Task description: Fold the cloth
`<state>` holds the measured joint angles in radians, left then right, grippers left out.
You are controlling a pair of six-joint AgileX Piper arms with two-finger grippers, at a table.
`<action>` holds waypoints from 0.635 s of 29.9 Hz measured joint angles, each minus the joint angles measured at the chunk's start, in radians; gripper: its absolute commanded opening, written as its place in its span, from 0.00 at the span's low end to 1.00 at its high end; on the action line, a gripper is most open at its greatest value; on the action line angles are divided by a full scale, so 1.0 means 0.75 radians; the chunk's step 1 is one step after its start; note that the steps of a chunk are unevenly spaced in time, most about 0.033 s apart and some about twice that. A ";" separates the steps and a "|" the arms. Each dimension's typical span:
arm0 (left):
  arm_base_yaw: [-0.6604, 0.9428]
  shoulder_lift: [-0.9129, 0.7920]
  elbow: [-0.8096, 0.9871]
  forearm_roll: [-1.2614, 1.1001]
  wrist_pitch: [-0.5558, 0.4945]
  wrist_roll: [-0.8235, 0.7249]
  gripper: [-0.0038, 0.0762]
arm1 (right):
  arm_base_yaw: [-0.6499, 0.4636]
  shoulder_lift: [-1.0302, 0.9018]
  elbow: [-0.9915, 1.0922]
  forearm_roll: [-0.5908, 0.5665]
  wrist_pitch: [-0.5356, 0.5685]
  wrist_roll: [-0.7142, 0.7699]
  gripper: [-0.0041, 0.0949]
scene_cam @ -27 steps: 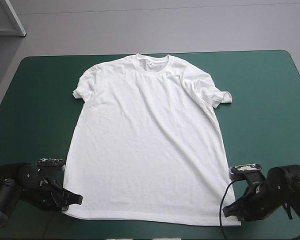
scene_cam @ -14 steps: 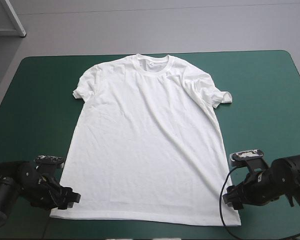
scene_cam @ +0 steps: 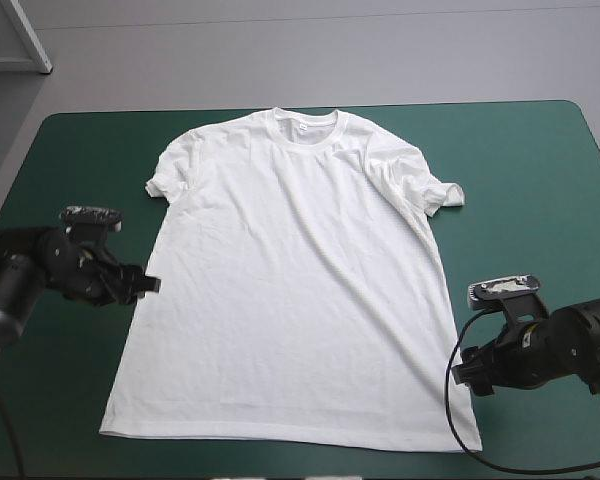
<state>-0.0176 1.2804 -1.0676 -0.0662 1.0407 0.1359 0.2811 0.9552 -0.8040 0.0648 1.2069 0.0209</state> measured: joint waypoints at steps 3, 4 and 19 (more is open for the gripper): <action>0.000 0.192 -0.118 -0.003 -0.105 0.000 0.61 | 0.000 0.000 0.000 -0.003 0.025 0.007 0.78; 0.000 0.258 -0.164 -0.008 -0.133 0.000 0.61 | 0.000 0.000 0.000 -0.003 0.029 0.007 0.78; 0.000 0.909 -0.689 -0.052 -0.244 0.031 0.61 | 0.000 0.000 -0.001 0.017 -0.003 0.053 0.74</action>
<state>-0.0176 1.9618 -1.5844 -0.1049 0.8580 0.1591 0.2811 0.9552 -0.8048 0.0775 1.2045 0.0606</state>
